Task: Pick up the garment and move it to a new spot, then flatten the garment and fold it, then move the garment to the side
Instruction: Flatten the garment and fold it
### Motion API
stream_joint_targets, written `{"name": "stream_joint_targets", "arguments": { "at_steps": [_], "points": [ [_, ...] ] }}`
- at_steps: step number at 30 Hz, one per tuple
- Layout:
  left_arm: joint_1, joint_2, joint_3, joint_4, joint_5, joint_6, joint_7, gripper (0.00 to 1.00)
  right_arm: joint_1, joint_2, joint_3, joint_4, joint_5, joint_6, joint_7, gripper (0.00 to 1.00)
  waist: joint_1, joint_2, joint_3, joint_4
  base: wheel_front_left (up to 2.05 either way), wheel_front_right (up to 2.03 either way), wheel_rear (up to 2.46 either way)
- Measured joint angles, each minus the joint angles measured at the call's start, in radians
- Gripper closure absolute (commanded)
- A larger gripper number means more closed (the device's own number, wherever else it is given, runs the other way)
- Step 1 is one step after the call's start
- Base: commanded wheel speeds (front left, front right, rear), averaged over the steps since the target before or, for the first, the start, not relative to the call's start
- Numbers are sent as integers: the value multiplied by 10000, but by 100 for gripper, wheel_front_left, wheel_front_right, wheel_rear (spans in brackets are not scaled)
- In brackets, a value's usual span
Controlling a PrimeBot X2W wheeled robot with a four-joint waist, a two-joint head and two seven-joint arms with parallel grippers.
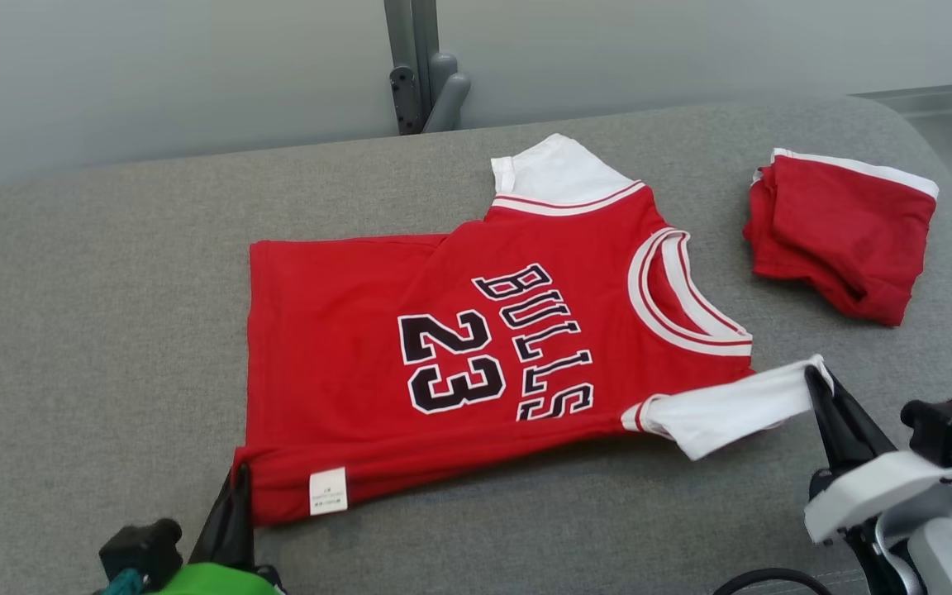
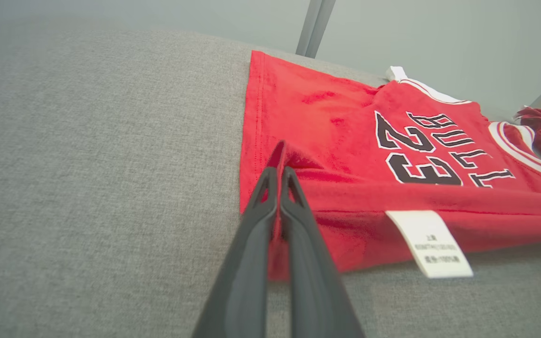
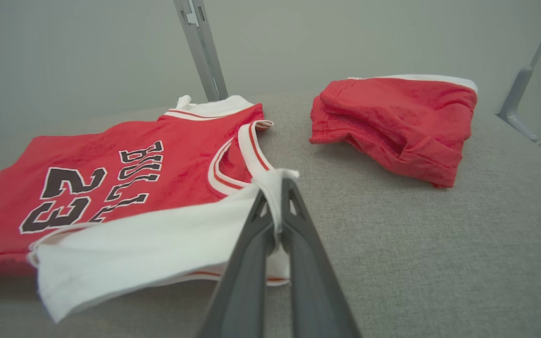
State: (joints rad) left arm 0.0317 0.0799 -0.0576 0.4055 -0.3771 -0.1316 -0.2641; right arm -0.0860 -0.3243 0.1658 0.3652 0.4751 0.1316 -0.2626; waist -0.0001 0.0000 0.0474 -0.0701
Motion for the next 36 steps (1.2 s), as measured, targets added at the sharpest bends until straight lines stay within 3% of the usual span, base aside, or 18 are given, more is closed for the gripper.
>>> {"name": "stream_joint_targets", "arguments": {
  "at_steps": [13, 25, 26, 27, 28, 29, 31, 32, 33, 36],
  "points": [
    [-2660, 33, -385, 1540, 265, 0, -2, 100, -3687, 433, 717, 2520, -1020, 0, 0, 100, 0, 0, 1094, 207, 0, 0, 0],
    [-3693, -140, -203, 2299, 792, 0, -2, 100, -4775, 648, 341, 3544, -1695, 0, 0, 100, 1, 0, 1841, 378, 0, 0, 0],
    [-3763, -151, -230, 2355, 792, 0, -2, 100, -4789, 675, 330, 3632, -1695, 0, 0, 96, 1, 0, 1874, 392, 0, 0, 0],
    [-3813, -165, -268, 2389, 794, 0, -2, 95, -4816, 696, 326, 3731, -1697, 0, 0, 61, 1, 0, 1903, 405, 0, 0, 0],
    [-3852, -184, -270, 2397, 796, 0, 0, 74, -4859, 715, 326, 3824, -1697, 0, 0, 11, 1, 0, 1924, 416, 0, 0, 0],
    [-3901, -198, -261, 2385, 807, 0, 0, 58, -4920, 736, 320, 3862, -1699, 0, 0, 0, 1, 0, 1946, 424, 0, 0, 0],
    [-3974, -213, -207, 2286, 869, 0, -2, 57, -5025, 794, 232, 3820, -1674, 0, 0, 0, 1, 0, 1990, 433, 0, 0, 0],
    [-4029, -232, 4, 1979, 1018, 0, 0, 40, -5094, 846, 33, 3576, -1670, 0, -2, 0, 1, 0, 2038, 435, 0, 0, 0],
    [-4052, -240, 123, 1852, 1099, 0, -2, 0, -5115, 857, -98, 3415, -1672, 0, 0, 0, 1, 0, 2054, 435, 0, 0, 0],
    [-4050, -247, 525, 1346, 1434, 0, 0, 0, -5066, 903, -596, 2794, -1839, 0, -2, 0, 1, 0, 2059, 427, 0, 0, 0]
  ]
}}
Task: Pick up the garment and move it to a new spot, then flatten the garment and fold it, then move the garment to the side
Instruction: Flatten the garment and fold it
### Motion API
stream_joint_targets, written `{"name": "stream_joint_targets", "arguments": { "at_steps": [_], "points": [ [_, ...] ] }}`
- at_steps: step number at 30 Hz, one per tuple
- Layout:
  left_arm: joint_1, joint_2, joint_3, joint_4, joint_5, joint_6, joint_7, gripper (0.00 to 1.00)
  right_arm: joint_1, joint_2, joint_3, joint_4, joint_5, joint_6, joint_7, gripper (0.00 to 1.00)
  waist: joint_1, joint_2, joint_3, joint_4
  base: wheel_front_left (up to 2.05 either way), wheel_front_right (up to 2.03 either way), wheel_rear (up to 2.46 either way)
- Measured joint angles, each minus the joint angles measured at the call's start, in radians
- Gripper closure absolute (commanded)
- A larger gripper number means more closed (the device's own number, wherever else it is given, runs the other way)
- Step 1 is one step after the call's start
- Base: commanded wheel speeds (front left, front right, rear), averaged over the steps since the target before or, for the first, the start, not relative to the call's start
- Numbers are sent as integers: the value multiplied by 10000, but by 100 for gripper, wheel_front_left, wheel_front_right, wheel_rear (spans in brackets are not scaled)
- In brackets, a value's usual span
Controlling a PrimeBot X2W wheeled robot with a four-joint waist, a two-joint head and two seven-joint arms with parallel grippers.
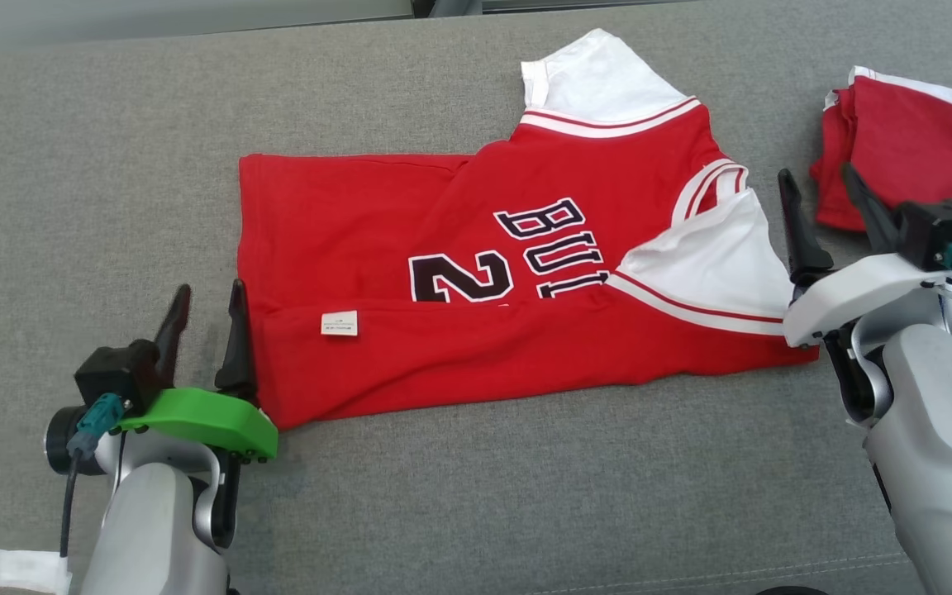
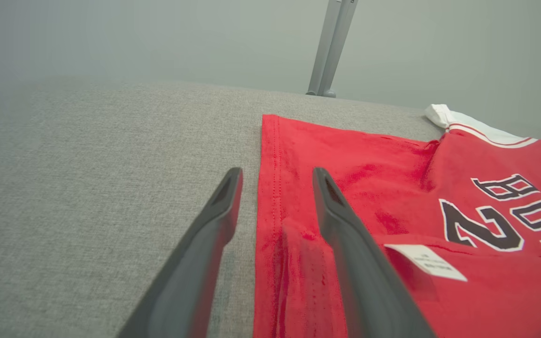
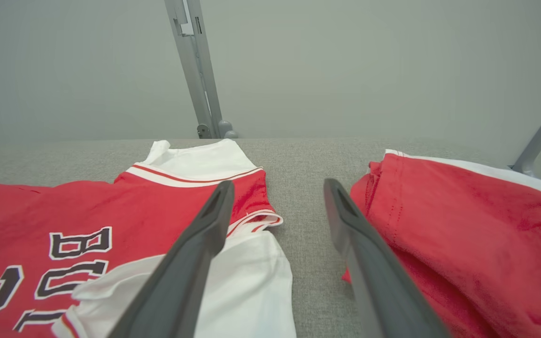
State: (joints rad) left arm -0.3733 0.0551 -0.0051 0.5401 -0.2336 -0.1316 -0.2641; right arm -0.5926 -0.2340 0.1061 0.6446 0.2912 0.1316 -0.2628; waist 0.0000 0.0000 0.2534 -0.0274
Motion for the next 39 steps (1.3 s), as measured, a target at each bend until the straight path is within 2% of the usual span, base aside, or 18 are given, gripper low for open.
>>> {"name": "stream_joint_targets", "arguments": {
  "at_steps": [8, 18, 28, 32, 33, 34, 35, 37, 39],
  "points": [
    [661, -40, 541, -456, 293, 0, -2, 0, 1238, 272, -499, -738, -90, -2, 2, 0, 0, 0, -199, -44, 0, 0, 0],
    [2021, -59, -54, -903, -259, 0, -2, 0, 2735, 362, -255, -100, 355, -2, 2, 0, 0, 0, -656, -170, 0, 0, 0],
    [2302, -59, -420, -1122, -255, 40, 0, 0, 2368, 502, -401, 786, 1248, -2, 2, 0, 0, 0, -619, 23, 0, 0, 0],
    [2287, -59, -491, -1147, -174, 40, 0, 0, 2142, 460, -117, 1365, 1388, -2, 2, 0, 0, 0, -539, 160, 0, 0, 0],
    [2279, -59, -491, -1158, -155, 40, -2, 0, 2081, 464, 23, 1515, 1476, -2, 0, 6, 0, 0, -511, 188, 0, 0, 0],
    [2268, -59, -495, -1172, -153, 40, -2, 0, 2008, 466, 157, 1708, 1557, -2, -8, 46, 0, 0, -482, 212, 0, 0, 0],
    [2249, -59, -489, -1189, -153, 40, -2, 0, 1939, 462, 259, 1814, 1689, -2, -31, 61, 0, 0, -454, 233, 0, 0, 0],
    [2210, -59, -487, -1208, -159, 38, -2, 0, 1794, 424, 433, 1973, 1958, -2, -35, 100, 0, 0, -398, 267, 0, 0, 0],
    [2194, -59, -483, -1216, -169, 40, -2, 0, 1746, 405, 533, 2011, 2069, 0, -35, 100, 0, 0, -374, 278, 0, 0, 0]
  ]
}}
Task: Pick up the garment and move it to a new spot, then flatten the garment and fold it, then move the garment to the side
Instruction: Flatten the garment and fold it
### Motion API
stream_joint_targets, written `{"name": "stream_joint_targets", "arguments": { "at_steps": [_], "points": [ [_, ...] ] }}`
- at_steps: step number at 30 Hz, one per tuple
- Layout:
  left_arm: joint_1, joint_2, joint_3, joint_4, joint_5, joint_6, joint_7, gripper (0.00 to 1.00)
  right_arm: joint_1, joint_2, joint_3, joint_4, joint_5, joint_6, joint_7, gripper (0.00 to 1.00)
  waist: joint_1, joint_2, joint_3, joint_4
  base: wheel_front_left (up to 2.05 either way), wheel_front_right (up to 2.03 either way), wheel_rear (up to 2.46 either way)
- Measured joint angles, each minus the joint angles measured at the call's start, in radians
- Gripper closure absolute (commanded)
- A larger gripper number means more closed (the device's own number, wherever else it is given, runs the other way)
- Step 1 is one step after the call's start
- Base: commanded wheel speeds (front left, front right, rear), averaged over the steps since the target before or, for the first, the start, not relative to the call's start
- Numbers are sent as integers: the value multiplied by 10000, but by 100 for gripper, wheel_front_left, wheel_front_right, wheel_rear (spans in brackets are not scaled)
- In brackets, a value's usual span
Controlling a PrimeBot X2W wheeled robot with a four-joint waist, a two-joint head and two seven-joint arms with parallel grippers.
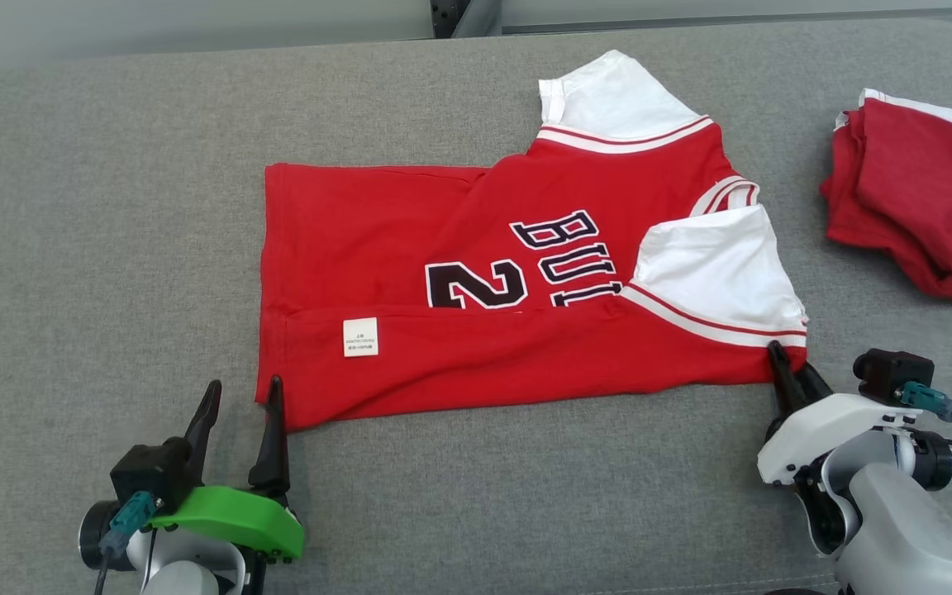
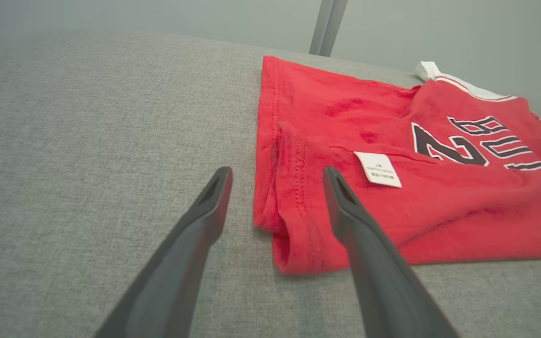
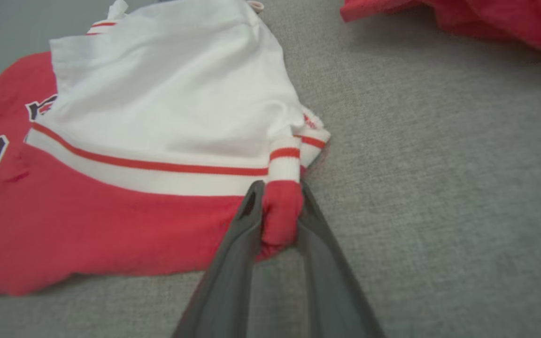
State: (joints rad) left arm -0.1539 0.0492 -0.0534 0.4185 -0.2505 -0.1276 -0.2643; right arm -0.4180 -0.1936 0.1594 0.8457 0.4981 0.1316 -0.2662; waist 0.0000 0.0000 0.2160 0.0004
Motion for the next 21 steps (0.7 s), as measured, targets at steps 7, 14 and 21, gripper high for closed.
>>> {"name": "stream_joint_targets", "arguments": {
  "at_steps": [7, 14, 21],
  "points": [
    [-116, 2, -100, 144, -472, -2, 0, 0, -68, -217, 389, -345, 568, 6, 6, 100, 0, 0, 122, -50, 0, 0, 0],
    [-212, 0, -550, 453, -1037, -15, 2, 0, -14, -407, 548, -855, 825, 2, 19, 100, 0, 0, 190, -165, 0, 0, 0],
    [-234, -4, -633, 656, -1313, -15, 0, 0, -14, -453, 708, -1133, 897, 0, 21, 100, 0, 0, 279, -247, 0, 0, 0]
  ]
}}
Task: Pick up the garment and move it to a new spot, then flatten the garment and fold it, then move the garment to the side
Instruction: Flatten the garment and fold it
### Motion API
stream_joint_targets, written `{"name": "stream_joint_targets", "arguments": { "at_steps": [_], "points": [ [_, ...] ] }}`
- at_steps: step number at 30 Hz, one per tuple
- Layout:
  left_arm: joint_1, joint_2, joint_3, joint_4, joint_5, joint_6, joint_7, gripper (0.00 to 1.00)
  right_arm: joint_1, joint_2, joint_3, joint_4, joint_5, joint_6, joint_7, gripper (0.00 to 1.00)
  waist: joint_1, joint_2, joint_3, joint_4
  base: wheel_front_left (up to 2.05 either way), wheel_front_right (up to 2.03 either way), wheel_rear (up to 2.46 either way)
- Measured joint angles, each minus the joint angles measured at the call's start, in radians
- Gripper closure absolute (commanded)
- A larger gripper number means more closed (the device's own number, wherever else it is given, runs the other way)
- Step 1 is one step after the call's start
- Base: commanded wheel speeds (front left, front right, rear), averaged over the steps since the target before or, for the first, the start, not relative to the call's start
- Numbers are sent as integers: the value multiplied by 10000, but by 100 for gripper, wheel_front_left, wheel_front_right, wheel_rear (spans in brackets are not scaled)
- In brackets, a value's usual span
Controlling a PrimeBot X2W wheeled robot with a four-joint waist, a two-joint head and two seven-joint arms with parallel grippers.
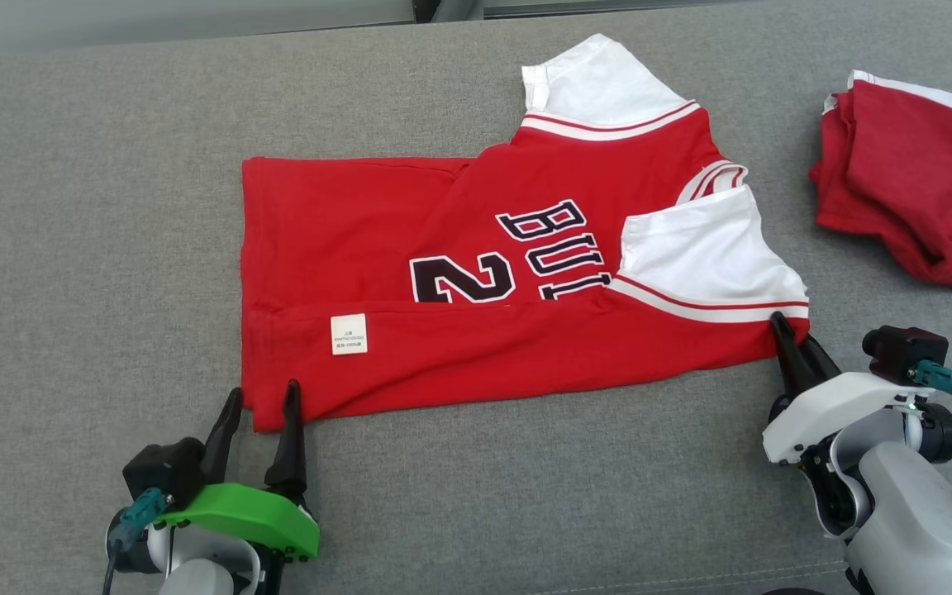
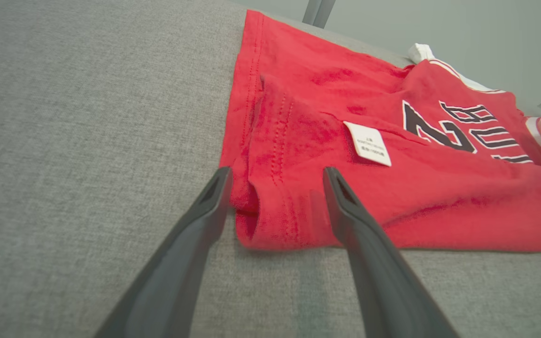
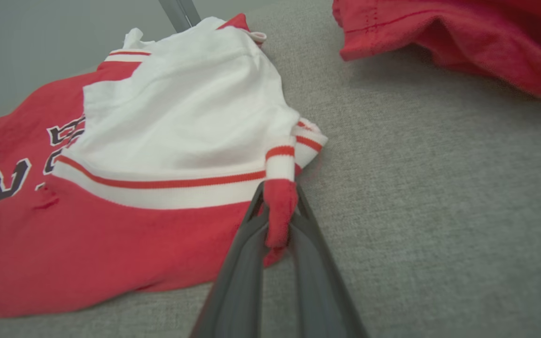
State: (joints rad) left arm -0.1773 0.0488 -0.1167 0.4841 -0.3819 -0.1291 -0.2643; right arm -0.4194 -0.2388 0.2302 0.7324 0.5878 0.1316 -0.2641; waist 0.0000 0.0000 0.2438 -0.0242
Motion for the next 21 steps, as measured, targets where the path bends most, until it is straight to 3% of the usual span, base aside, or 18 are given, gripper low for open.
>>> {"name": "stream_joint_targets", "arguments": {
  "at_steps": [15, 16, 17, 18, 21],
  "points": [
    [-422, 8, 405, 382, -73, -13, 2, 0, -77, 8, 159, -180, 31, 0, -2, 100, 0, 0, 294, -121, 0, 0, 0],
    [-422, 8, 341, 397, -102, -13, 2, 8, -81, 6, 163, -182, 52, 0, -2, 100, 0, 0, 301, -128, 0, 0, 0],
    [-424, 4, 290, 399, -130, -13, 2, 75, -82, 8, 163, -184, 77, 0, -2, 100, 0, 0, 307, -133, 0, 0, 0],
    [-428, 2, 226, 408, -167, -13, 2, 100, -83, 6, 161, -184, 82, 0, -2, 100, 0, 0, 311, -135, 0, 0, 0],
    [-430, -4, -8, 445, -389, -13, 2, 100, -92, 13, 150, -184, 111, 0, -2, 100, 0, 0, 329, -132, 0, 0, 0]
  ]
}}
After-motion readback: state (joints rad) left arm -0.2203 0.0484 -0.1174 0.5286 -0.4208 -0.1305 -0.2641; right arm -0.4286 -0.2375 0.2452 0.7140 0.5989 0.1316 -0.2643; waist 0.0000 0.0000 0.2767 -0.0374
